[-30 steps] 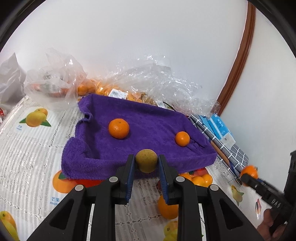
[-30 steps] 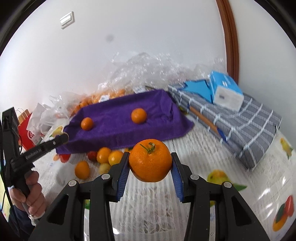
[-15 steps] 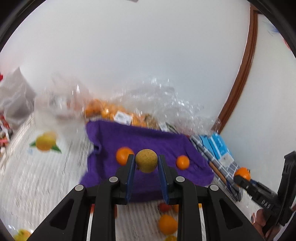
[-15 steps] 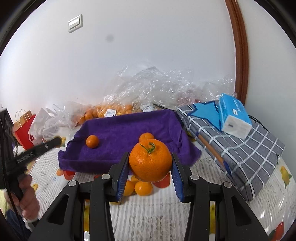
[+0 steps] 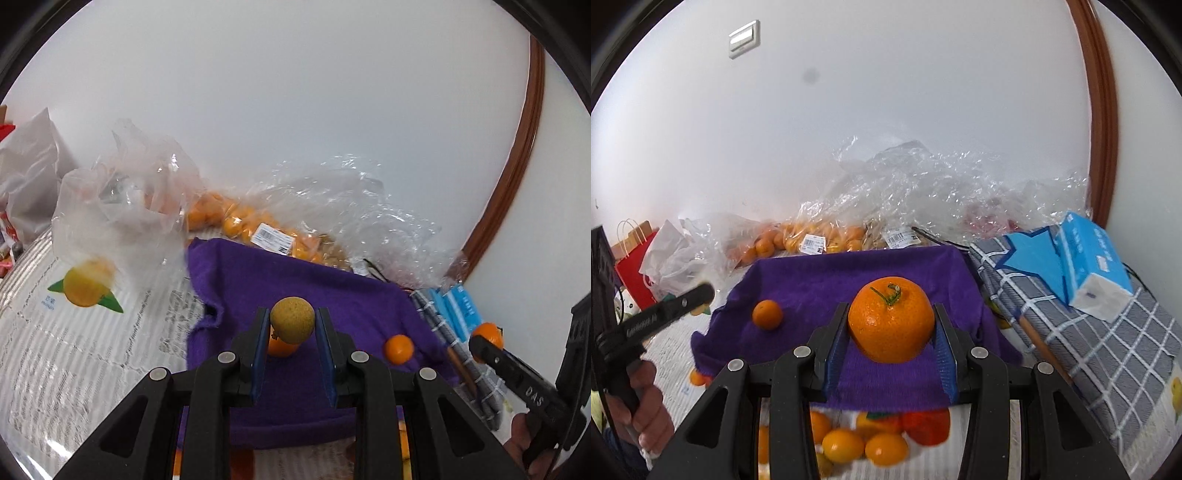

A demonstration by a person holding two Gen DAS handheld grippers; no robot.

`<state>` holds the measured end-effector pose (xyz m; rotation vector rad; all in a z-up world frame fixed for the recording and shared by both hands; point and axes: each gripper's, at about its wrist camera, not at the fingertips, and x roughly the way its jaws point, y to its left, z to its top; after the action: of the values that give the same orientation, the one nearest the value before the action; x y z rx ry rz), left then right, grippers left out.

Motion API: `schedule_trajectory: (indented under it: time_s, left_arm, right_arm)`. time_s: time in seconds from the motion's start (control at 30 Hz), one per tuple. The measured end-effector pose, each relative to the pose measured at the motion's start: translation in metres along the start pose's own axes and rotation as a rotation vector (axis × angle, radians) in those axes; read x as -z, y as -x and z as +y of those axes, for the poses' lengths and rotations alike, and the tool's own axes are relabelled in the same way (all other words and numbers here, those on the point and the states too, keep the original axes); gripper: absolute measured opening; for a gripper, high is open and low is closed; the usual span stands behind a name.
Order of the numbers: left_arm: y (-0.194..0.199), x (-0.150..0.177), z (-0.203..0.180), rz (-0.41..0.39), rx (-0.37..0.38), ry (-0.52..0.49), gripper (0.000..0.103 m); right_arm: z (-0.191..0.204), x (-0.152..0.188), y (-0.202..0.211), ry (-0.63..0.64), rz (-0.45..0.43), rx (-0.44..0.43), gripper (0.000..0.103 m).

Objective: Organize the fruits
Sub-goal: 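Lift both held fruits and carry them over the purple towel, then open both tools to release the fruits onto the towel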

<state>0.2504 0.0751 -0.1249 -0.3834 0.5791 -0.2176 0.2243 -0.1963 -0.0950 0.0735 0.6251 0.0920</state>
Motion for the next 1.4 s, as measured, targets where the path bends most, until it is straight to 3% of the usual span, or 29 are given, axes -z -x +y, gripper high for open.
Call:
schedule_trajectory:
  time_s: [0.17,0.3,1.0,1.4]
  left_arm:
    - [-0.01,0.0,0.01,0.012,-0.002,0.06,0.024]
    - [-0.016,0.003,0.01,0.016,-0.036,0.039,0.024]
    - [-0.032,0.01,0.002,0.079,-0.005,0.016,0.024]
    - [-0.043,0.015,-0.006,0.134,-0.036,-0.03,0.024]
  right_arm:
    - [-0.013,0.007,-0.025,-0.09,0.047,-0.041,0.043]
    - [-0.016,0.012,-0.032,-0.07,0.061,-0.019,0.043]
    - [-0.017,0.027,-0.053,-0.011,0.128,0.051,0.043]
    - [-0.019,0.03,-0.068,-0.018,0.178,0.05,0.043]
